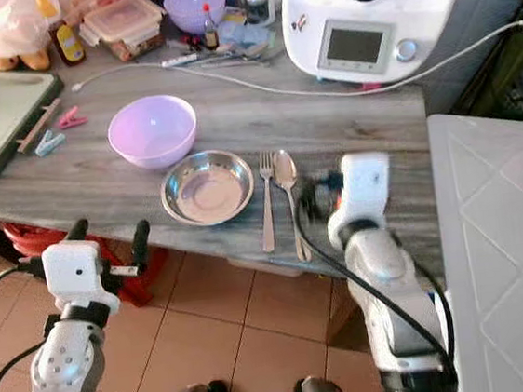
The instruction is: Setting the table
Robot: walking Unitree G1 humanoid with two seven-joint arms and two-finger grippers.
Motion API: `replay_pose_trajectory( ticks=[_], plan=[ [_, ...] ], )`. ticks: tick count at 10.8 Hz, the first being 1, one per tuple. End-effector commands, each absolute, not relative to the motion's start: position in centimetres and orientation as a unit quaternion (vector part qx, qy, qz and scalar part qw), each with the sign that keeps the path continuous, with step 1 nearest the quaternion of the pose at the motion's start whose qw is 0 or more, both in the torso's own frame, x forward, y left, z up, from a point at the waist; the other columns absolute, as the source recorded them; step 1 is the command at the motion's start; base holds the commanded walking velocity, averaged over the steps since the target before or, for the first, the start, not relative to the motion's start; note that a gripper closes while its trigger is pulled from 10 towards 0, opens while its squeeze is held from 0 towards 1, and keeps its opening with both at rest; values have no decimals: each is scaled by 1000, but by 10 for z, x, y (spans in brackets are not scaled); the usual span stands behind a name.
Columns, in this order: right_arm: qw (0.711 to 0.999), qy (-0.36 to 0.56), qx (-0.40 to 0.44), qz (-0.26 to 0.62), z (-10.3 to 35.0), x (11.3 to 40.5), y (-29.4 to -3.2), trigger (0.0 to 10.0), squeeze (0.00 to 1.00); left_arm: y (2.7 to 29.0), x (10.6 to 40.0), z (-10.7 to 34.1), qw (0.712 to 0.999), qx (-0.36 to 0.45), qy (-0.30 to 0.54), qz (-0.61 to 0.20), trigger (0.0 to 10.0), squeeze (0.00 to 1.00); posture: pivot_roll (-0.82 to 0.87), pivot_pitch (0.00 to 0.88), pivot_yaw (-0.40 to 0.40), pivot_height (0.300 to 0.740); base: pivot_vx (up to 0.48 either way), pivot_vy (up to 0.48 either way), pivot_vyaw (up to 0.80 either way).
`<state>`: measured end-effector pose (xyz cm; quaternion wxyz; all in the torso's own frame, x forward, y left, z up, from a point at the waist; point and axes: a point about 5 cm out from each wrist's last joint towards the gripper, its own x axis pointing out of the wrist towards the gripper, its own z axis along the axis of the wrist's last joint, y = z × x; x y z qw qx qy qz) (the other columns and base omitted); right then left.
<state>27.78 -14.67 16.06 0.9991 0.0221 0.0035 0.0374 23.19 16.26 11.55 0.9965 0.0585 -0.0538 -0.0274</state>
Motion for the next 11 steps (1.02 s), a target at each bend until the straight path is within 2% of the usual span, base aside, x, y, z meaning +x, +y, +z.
replay_pose_trajectory(
  ticks=[1, 3, 5, 8, 10, 11],
  plan=[
    [998, -22, 19, 54, 167, 275, -141, 10000, 1000, 165, 232, 112, 997, 58, -42, -13, 10000, 0, 36, 132, 22, 740, 0, 0, 0],
    [997, -20, -15, 72, 157, 267, -146, 10000, 1000, 164, 232, 110, 998, 54, -37, -10, 10000, 0, 32, 116, 13, 740, 0, 0, 0],
    [995, -24, -94, 11, 140, 254, -180, 10000, 1000, 167, 235, 108, 998, 48, -33, 4, 10000, 0, 18, 109, 17, 740, 0, 0, 0],
    [995, -15, -96, 16, 136, 245, -175, 10000, 1000, 165, 235, 106, 999, 45, -29, -2, 10000, 0, 13, 102, 18, 740, 0, 0, 0],
    [993, 45, -107, -6, 115, 230, -195, 10000, 1000, 165, 236, 107, 999, 44, -28, -1, 10000, 0, 6, 112, 12, 740, 0, 0, 0],
    [992, 66, -107, 5, 108, 224, -194, 10000, 1000, 164, 235, 106, 999, 42, -27, -3, 10000, 0, 0, 115, 14, 740, 0, 0, 0]
  ],
)
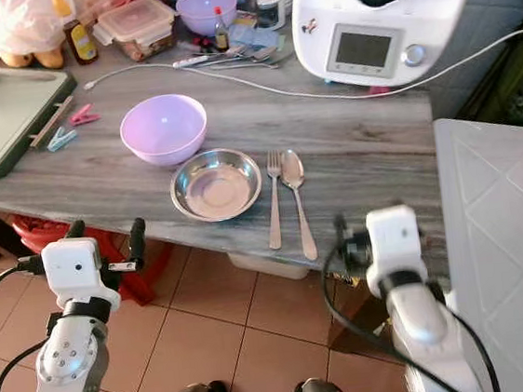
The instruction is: Setting the table
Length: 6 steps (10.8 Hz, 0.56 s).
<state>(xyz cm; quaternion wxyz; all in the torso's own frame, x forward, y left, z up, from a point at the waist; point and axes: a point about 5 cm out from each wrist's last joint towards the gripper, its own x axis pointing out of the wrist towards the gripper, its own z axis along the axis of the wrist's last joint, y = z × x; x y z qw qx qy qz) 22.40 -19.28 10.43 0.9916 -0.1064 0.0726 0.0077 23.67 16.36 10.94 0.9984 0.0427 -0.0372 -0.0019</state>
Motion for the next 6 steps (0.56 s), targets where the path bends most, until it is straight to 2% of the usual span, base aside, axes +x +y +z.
replay_pose_trajectory(
  ticks=[1, 2, 6],
  plan=[
    [991, 76, -105, 18, 106, 222, -191, 10000, 796, 163, 236, 105, 999, 41, -25, -5, 10000, 0, -3, 118, 13, 740, 0, 0, 0],
    [989, 95, -105, 40, 102, 221, -186, 10000, 714, 161, 236, 105, 999, 39, -25, -6, 10000, 0, -3, 121, 10, 740, 0, 0, 0],
    [983, 131, -98, 84, 93, 223, -177, 10000, 655, 162, 235, 104, 999, 38, -23, -3, 10000, 0, 7, 128, 1, 740, 0, 0, 0]
  ],
)
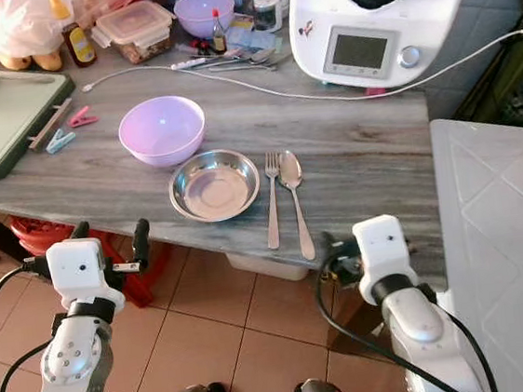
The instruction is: Setting the table
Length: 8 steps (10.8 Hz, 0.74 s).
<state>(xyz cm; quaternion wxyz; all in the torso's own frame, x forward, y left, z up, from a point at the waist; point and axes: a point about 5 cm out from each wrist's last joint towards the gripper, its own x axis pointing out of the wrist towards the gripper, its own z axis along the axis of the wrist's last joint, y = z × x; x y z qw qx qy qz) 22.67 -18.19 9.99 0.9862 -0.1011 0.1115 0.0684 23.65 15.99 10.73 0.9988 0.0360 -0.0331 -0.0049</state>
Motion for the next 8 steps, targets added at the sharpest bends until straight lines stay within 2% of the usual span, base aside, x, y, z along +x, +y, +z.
replay_pose_trajectory(
  ticks=[1, 2, 3, 8],
  plan=[
    [982, 136, -92, 97, 93, 224, -174, 10000, 616, 162, 234, 103, 999, 38, -22, -2, 10000, 0, 7, 131, -1, 740, 0, 0, 0],
    [981, 137, -87, 109, 92, 225, -171, 10000, 322, 162, 233, 103, 999, 38, -21, -1, 10000, 0, 8, 133, -1, 740, 0, 0, 0],
    [981, 133, -85, 112, 94, 227, -169, 10000, 278, 162, 233, 103, 999, 37, -21, -1, 10000, 0, 7, 134, 0, 740, 0, 0, 0],
    [982, 124, -79, 119, 97, 236, -163, 10000, 275, 161, 234, 104, 999, 37, -22, -2, 10000, 0, 13, 134, 1, 740, 0, 0, 0]
  ],
)
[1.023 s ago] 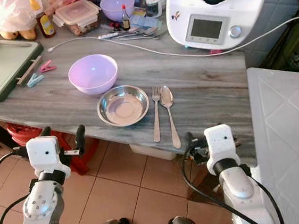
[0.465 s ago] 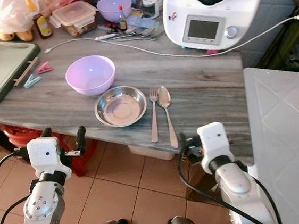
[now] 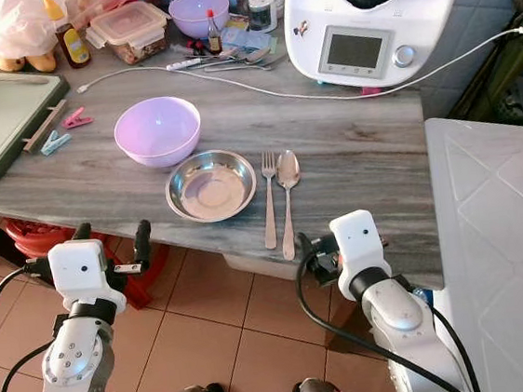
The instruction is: Setting the table
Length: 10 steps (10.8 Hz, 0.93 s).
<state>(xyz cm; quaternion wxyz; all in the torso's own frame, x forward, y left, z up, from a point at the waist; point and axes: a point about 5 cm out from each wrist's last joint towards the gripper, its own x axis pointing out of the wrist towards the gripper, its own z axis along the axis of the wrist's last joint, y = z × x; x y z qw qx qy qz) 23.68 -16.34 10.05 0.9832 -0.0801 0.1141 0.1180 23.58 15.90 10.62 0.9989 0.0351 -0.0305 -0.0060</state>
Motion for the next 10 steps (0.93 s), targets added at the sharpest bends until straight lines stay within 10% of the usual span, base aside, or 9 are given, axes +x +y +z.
replay_pose_trajectory(
  ticks=[1, 5, 7, 10],
  plan=[
    [983, 119, -80, 116, 99, 236, -164, 10000, 275, 161, 234, 104, 999, 37, -22, -3, 10000, 0, 12, 134, 2, 740, 0, 0, 0],
    [991, -35, -78, 99, 153, 239, -160, 10000, 267, 165, 234, 110, 999, 37, -30, 6, 10000, 0, 7, 123, 17, 740, 0, 0, 0],
    [991, -63, -66, 97, 163, 248, -150, 10000, 0, 163, 235, 110, 999, 33, -30, 8, 10000, 0, 13, 105, 19, 740, 0, 0, 0],
    [997, -48, -37, 52, 149, 264, -152, 10000, 0, 161, 236, 107, 999, 26, -25, 12, 10000, 0, 27, 51, 22, 740, 0, 0, 0]
  ],
)
